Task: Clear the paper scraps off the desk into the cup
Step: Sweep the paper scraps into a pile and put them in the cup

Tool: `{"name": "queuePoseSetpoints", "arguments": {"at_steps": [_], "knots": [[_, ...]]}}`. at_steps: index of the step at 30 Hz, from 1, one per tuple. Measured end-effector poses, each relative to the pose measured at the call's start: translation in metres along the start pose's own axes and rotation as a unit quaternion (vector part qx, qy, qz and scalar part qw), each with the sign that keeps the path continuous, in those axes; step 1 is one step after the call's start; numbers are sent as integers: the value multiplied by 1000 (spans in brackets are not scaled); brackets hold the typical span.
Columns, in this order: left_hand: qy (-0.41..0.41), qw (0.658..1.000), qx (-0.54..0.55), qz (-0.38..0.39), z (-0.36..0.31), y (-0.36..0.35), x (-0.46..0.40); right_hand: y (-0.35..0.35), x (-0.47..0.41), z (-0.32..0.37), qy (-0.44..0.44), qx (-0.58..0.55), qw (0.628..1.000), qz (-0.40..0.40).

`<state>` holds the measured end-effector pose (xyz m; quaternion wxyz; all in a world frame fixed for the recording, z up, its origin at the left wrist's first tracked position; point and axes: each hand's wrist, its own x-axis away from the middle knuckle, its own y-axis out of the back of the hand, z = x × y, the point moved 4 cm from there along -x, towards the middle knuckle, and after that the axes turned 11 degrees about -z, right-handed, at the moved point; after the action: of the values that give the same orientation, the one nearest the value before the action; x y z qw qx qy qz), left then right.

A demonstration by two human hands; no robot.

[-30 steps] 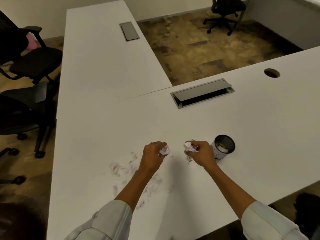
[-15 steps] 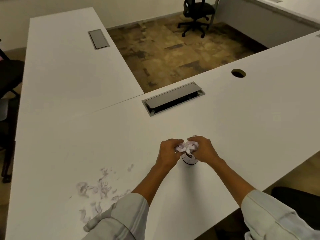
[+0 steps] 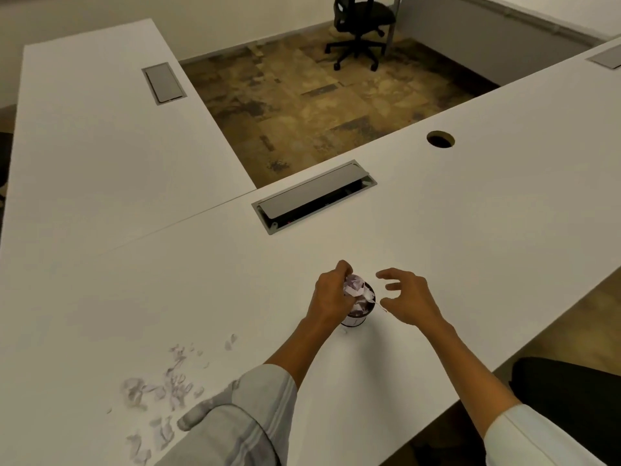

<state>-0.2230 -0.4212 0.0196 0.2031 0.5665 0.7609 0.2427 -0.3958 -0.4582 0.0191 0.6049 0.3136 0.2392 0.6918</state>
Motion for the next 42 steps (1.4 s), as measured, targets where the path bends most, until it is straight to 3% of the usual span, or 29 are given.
{"name": "queuePoseSetpoints", "arguments": {"at_steps": [9, 15, 21, 25, 27, 31, 34, 37, 39, 42], "knots": [[-51, 990, -89, 93, 0, -17, -9, 0, 8, -5, 54, -40, 997, -44], [-33, 988, 38, 146, 5, 7, -3, -31, 4, 24, 116, 61, 991, -1], [-6, 995, 84, 57, 37, 49, 10, -59, -1, 46, 188, 251, 948, 61], [27, 998, 52, 8, 71, 69, 32, -80, -5, 39, 100, 306, 935, 150], [46, 998, 41, -6, 86, 77, 44, -86, -7, 36, 104, 323, 924, 177], [83, 996, 11, -35, 115, 98, 67, -66, -13, 45, 150, 286, 938, 122], [103, 993, -22, -57, 135, 113, 84, -26, -10, 36, 93, 136, 986, -29], [126, 988, -59, -61, 152, 124, 101, -4, 14, 6, 44, 44, 988, -142], [132, 986, -86, -47, 160, 126, 112, -11, 34, -26, -7, 59, 988, -141], [130, 984, -116, -24, 167, 128, 127, -45, 57, -66, -64, 96, 992, -52]]}}
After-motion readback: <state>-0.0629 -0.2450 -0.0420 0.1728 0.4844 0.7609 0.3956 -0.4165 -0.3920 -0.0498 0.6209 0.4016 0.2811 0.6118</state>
